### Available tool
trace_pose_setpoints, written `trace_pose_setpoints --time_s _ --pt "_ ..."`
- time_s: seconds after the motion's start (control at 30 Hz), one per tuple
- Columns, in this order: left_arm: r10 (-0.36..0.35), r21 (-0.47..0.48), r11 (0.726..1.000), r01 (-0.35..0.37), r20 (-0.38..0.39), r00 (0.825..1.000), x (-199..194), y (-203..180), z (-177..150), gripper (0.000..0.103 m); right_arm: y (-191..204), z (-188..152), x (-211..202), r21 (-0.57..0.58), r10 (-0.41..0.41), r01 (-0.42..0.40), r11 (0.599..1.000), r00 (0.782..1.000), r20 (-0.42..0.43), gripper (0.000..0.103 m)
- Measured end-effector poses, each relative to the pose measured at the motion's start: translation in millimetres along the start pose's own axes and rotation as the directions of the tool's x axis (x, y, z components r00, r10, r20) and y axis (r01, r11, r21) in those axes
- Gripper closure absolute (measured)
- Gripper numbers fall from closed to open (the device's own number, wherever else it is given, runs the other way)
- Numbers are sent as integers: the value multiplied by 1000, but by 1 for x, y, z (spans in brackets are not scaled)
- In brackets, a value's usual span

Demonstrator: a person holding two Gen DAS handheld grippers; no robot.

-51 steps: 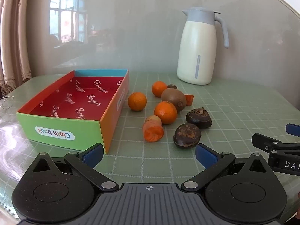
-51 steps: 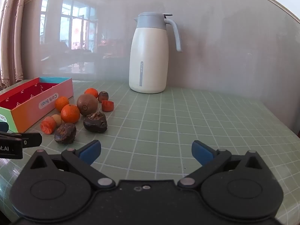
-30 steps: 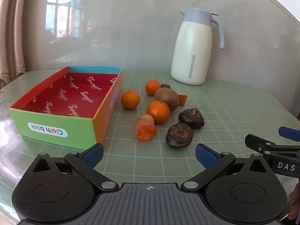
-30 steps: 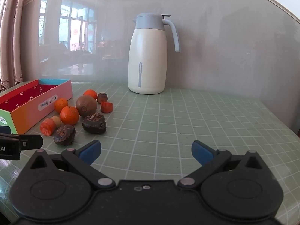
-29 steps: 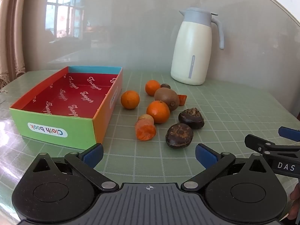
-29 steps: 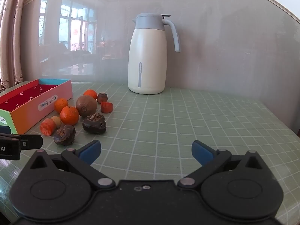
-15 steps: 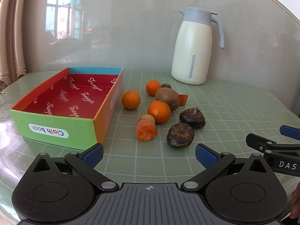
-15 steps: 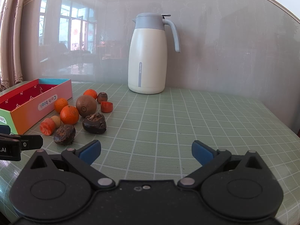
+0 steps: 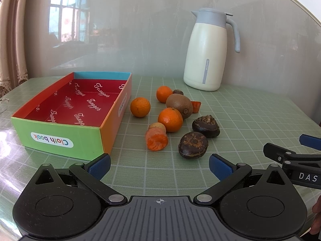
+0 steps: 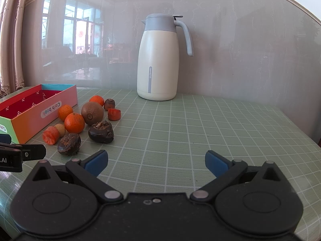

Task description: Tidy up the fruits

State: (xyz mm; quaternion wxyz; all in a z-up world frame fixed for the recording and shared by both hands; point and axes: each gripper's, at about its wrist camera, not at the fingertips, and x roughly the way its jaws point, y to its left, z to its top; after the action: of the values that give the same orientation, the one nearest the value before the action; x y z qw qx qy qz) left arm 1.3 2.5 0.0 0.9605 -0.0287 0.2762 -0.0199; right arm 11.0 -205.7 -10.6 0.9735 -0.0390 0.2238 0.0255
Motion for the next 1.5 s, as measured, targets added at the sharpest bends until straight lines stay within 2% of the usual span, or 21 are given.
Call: trace_pose_setpoints --time_s 1.3,1.5 --pt "2 -1 1000 -2 0 1000 0 0 -1 0 1 -1 0 -4 -1 1 1000 1000 2 0" --pt "-18 -14 1000 17 -11 1000 1 2 -1 0 1 -1 0 -4 -2 2 1000 1000 3 0"
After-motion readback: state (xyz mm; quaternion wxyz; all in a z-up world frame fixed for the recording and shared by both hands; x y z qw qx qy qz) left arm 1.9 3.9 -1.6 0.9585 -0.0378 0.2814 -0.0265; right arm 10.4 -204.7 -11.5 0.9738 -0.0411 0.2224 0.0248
